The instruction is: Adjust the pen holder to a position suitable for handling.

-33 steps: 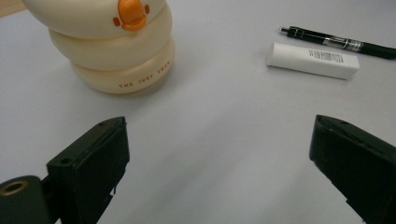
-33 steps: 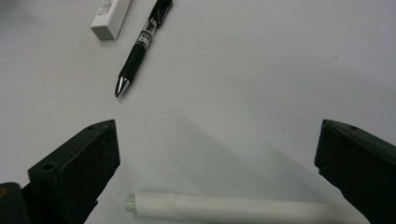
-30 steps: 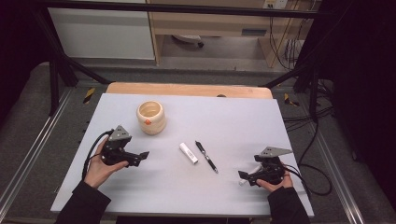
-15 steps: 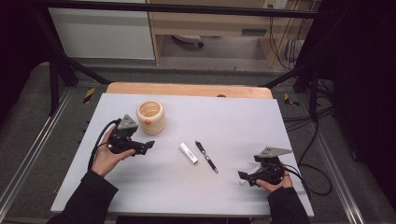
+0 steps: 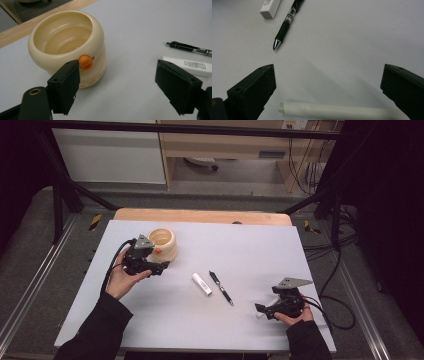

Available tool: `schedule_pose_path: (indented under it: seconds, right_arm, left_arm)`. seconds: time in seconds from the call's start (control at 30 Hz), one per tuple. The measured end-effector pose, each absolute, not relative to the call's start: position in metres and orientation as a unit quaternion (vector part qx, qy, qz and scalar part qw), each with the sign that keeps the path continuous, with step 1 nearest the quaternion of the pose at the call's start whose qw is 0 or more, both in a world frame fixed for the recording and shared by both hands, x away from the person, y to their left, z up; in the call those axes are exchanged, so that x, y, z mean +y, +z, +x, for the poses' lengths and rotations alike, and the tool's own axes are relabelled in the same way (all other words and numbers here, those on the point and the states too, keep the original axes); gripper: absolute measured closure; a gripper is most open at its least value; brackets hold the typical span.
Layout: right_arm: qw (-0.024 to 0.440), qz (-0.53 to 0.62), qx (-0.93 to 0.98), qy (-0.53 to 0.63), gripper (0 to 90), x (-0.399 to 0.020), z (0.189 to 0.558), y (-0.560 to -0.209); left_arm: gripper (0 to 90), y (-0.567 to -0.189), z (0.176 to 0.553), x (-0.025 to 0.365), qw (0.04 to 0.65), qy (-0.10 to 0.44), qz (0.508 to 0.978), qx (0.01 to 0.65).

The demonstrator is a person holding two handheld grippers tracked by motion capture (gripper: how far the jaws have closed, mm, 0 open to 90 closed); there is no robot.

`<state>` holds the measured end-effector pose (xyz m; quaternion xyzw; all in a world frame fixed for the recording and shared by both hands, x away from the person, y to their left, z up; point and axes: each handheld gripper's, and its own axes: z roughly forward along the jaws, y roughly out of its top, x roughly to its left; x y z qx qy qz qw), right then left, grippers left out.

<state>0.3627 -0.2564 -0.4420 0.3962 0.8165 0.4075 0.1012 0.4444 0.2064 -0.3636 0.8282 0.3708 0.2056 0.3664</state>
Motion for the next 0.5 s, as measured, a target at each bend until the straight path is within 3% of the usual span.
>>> schedule_pose_path:
  seconds: [0.5]
  right_arm:
    - [0.103,0.394,0.818,0.406,0.7,-0.257,0.363,-0.442]
  left_arm:
    - [34.3,-0.354,0.469,0.198,0.360,0.218,0.830,0.367]
